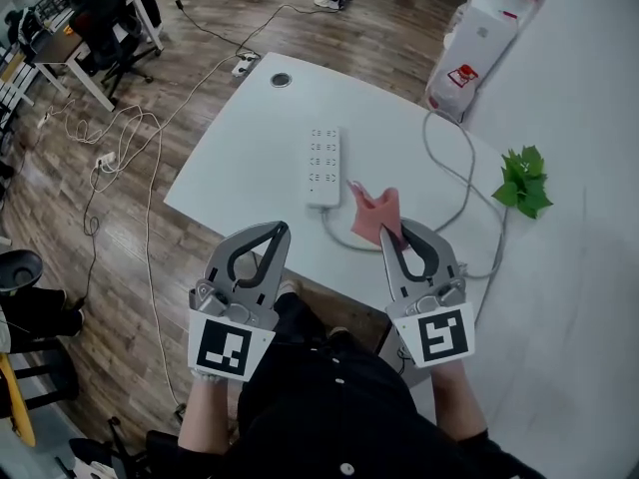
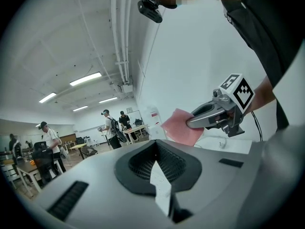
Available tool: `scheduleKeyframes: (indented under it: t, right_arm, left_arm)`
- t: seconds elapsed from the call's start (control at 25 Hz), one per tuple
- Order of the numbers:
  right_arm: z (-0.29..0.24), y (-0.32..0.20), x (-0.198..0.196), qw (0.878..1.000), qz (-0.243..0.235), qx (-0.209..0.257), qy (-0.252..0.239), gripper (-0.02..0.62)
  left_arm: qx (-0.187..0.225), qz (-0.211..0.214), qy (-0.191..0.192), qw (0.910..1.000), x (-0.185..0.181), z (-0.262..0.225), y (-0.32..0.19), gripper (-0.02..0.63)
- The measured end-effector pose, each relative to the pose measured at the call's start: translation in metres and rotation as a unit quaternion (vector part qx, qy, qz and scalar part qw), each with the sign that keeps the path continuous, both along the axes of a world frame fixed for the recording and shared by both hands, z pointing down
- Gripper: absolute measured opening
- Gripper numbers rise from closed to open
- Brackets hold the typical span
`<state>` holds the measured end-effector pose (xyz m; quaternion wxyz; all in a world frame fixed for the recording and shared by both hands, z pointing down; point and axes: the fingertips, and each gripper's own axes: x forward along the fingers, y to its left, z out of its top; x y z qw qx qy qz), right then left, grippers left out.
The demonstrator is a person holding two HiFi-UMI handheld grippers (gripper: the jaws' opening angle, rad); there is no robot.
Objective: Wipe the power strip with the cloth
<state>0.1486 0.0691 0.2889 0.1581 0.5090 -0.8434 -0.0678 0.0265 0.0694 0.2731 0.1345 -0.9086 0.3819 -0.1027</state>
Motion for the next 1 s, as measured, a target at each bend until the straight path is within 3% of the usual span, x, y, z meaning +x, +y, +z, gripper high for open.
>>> scheduleKeyframes:
  t: [0.32, 0.76, 1.0]
  right_arm:
    - [-0.003, -0.067, -0.052, 0.999, 0.044, -0.005, 0.022, 0.052]
    - [0.010, -0.118, -0.071, 0.994, 0.089, -0.028, 0.058, 0.052]
    - [0.020, -0.132, -0.063, 0.992, 0.091, -0.055, 0.068, 0.052]
  left_arm:
    - [0.002, 0.056, 0.010, 0.9984, -0.045, -0.002, -0.067, 0.014]
    - [-0.014, 0.123, 0.016, 0.9921, -0.056, 0.014, -0.124, 0.014]
    - [-0.018, 0.118, 0.014, 0.9927, -0.052, 0.011, -0.146, 0.014]
